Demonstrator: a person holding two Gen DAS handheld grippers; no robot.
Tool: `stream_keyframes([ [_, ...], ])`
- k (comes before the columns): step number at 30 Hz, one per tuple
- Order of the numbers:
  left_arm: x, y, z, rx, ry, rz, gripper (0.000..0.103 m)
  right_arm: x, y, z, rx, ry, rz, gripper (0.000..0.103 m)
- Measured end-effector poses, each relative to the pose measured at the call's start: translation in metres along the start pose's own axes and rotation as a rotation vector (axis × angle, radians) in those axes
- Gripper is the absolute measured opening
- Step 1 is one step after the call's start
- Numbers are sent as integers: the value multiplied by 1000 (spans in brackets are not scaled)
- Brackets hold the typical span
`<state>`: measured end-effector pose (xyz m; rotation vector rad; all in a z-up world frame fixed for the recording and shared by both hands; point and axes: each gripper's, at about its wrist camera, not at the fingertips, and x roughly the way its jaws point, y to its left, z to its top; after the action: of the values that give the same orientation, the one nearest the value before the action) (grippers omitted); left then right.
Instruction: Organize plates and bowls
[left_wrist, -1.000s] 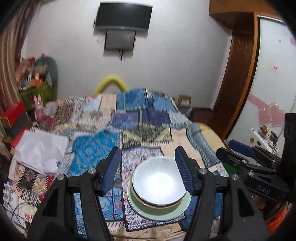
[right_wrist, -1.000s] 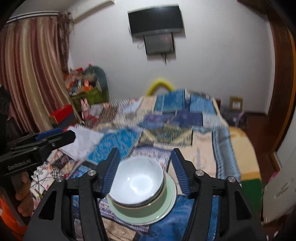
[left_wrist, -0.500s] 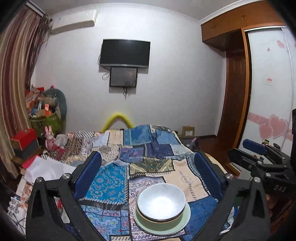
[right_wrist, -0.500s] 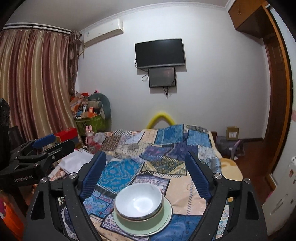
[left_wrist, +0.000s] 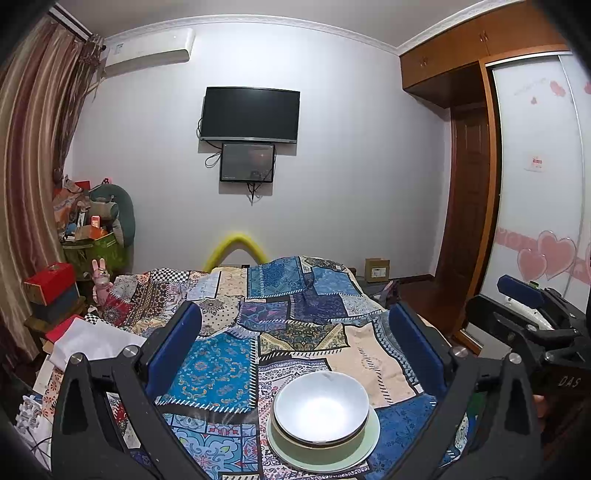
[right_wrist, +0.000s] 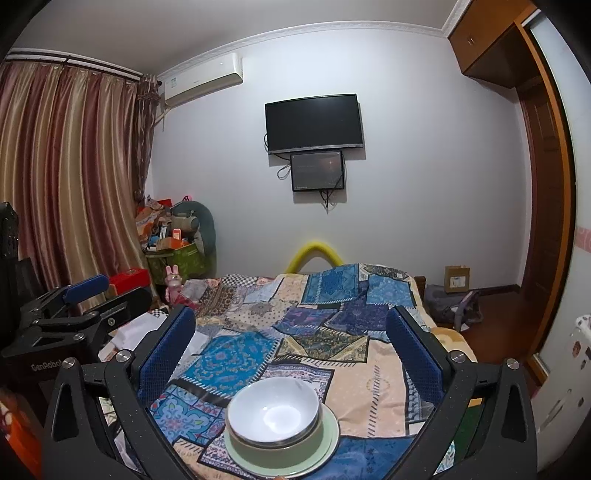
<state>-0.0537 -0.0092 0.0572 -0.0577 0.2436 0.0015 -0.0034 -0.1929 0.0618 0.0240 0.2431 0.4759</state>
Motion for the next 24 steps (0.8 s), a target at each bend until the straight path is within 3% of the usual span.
stream_keyframes([
  [24, 1, -2, 3, -1, 3, -6, 103, -3, -2, -3, 5, 4, 6, 103],
])
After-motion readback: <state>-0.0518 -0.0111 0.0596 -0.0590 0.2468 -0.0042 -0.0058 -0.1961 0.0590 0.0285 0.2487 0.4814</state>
